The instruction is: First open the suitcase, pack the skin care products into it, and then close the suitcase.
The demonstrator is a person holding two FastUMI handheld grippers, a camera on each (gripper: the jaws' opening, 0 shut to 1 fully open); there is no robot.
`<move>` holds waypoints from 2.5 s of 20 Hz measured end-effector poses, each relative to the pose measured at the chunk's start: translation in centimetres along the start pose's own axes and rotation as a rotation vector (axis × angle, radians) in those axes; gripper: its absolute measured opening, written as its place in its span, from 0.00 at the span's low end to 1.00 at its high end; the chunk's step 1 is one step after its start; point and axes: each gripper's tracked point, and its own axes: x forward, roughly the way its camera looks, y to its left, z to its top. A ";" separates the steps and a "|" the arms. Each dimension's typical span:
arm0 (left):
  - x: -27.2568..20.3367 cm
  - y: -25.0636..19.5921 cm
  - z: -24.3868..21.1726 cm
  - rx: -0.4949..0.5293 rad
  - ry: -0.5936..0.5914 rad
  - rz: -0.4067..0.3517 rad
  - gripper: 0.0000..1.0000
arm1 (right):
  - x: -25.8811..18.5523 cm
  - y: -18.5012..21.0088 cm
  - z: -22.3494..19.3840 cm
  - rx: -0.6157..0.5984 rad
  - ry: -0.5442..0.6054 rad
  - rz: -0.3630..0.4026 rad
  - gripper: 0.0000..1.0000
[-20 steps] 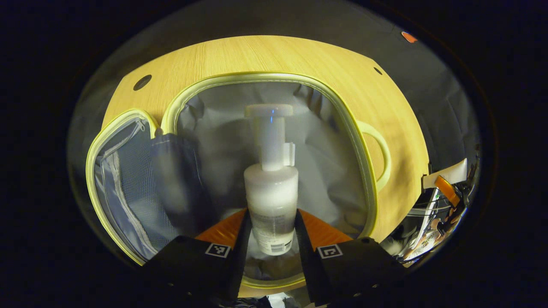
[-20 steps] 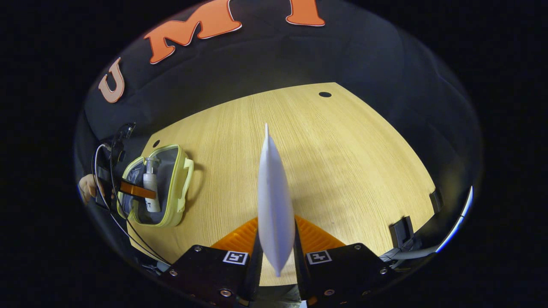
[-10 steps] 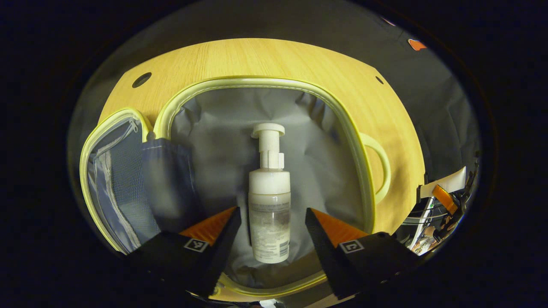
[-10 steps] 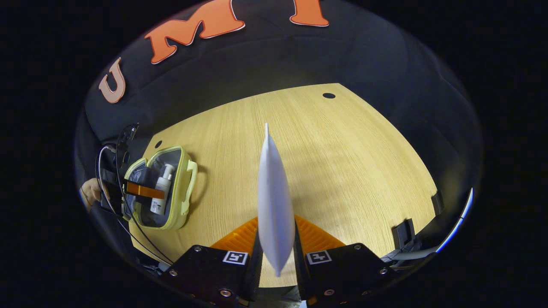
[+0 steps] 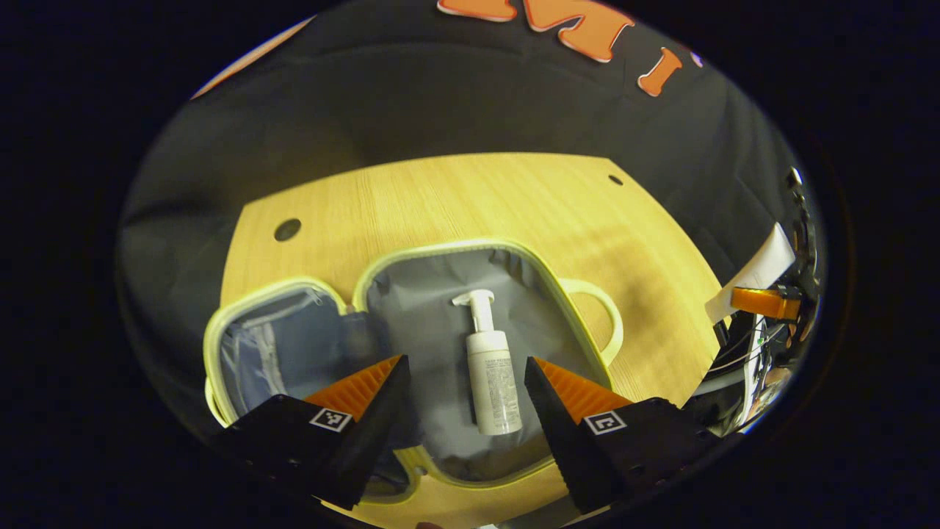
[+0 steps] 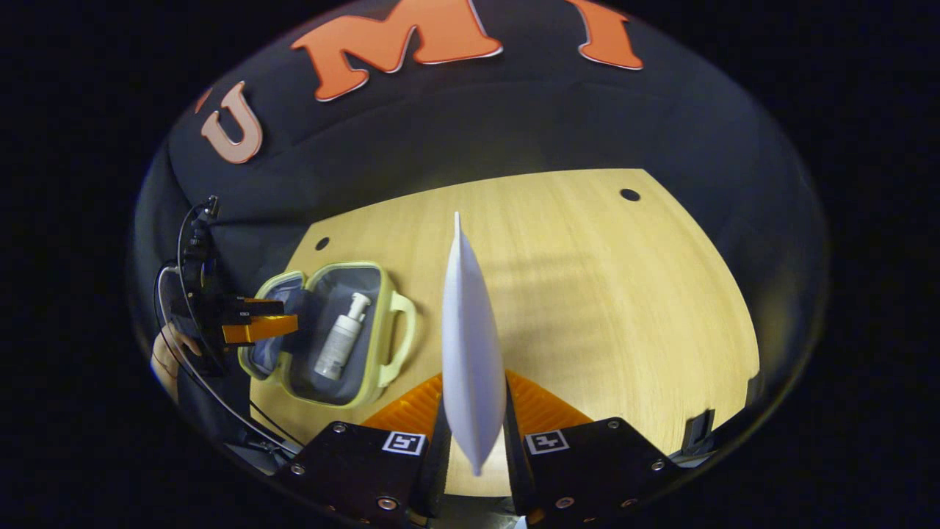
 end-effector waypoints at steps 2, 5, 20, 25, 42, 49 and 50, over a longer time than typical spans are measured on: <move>-3.2 1.6 1.1 0.019 -0.073 0.051 0.98 | 0.5 3.6 0.5 -0.030 0.047 0.059 0.36; -8.1 4.7 2.0 0.063 -0.180 0.136 0.99 | 2.0 8.4 0.8 -0.120 0.114 0.112 0.36; -18.6 15.2 -7.2 -0.179 -0.226 0.256 0.99 | 11.6 18.9 -5.4 -0.059 0.523 0.196 0.36; -18.6 16.5 -9.4 -0.209 -0.162 0.276 0.99 | 15.0 18.5 -7.0 -0.032 0.582 0.148 0.36; -19.8 22.2 -10.8 -0.355 -0.207 0.315 0.98 | 10.9 21.8 -2.2 0.072 0.384 0.256 0.96; -17.6 29.7 -14.0 -0.510 -0.224 0.253 0.98 | 5.3 24.6 4.9 0.235 0.096 0.426 0.95; -16.5 30.2 -14.5 -0.551 -0.222 0.215 0.98 | 4.9 24.4 5.4 0.256 0.069 0.425 0.96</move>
